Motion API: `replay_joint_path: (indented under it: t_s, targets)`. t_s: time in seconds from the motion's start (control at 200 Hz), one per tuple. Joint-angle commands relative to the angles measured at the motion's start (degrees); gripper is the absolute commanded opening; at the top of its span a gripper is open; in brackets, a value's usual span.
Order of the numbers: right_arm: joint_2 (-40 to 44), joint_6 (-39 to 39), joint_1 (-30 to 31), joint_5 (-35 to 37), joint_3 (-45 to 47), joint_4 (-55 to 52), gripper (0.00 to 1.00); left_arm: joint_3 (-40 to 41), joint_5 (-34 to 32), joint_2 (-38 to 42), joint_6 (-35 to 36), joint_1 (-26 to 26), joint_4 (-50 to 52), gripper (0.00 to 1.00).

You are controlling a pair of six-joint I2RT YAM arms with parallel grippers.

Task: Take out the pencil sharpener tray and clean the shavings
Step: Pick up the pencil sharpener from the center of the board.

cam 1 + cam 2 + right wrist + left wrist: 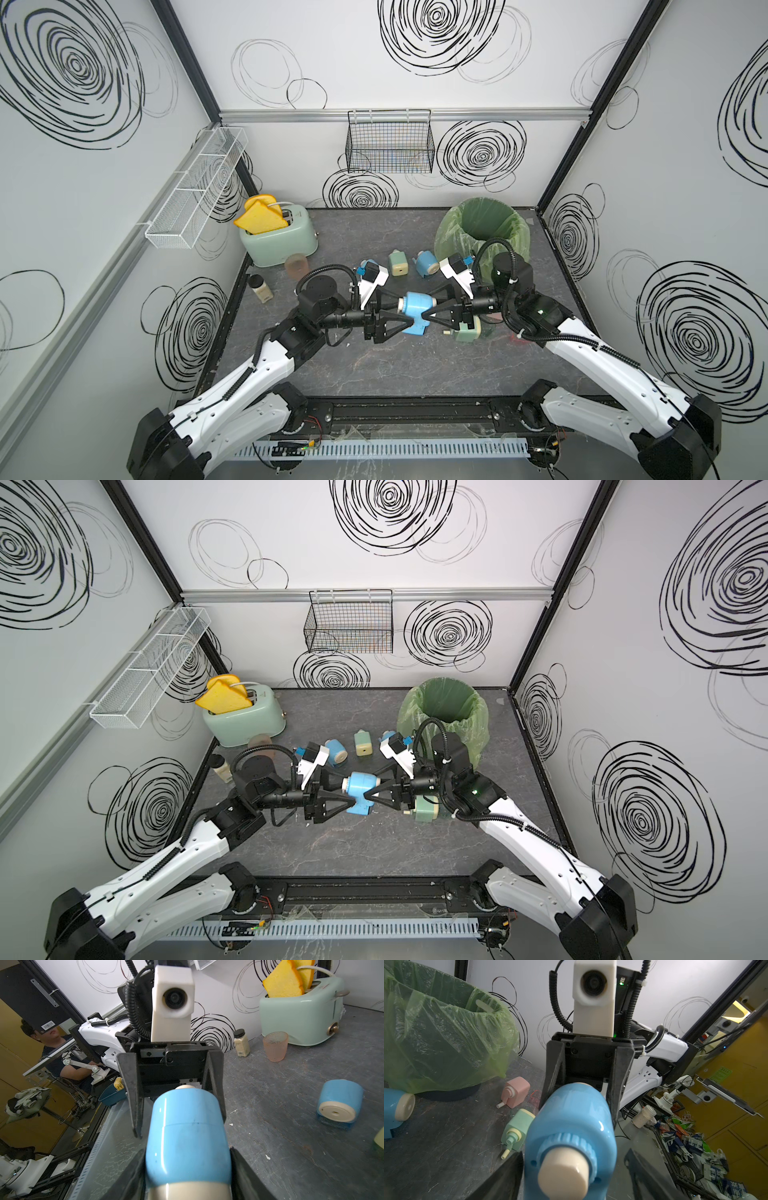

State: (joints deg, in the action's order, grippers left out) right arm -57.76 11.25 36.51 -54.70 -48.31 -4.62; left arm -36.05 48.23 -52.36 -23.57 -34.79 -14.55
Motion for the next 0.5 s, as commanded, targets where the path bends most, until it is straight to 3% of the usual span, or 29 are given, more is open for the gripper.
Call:
replay_joint_path:
  t_s: [0.0, 0.28, 0.37, 0.42, 0.49]
  targets:
    - [0.71, 0.71, -0.17, -2.04, -1.38, 0.81, 0.3, -1.74, -1.23, -0.66, 1.86, -0.28, -0.69, 0.74]
    - [1.68, 3.33, 0.02, -3.16, 0.11, 4.8, 0.34, -0.43, 1.22, -1.65, -0.6, -0.46, -6.54, 0.44]
    - [1.98, 3.6, -0.16, -1.71, 1.16, 6.54, 0.47, -0.33, 1.65, -1.55, -2.49, -0.29, -7.67, 0.34]
    - [2.23, 2.83, -0.26, -1.23, 1.61, 7.29, 0.61, -0.42, 1.67, -1.09, -2.36, 0.33, -7.63, 0.32]
    - [3.39, 1.23, -0.36, 0.36, 3.45, 8.71, 0.72, -0.6, 1.89, -0.2, -2.4, 2.53, -7.25, 0.31]
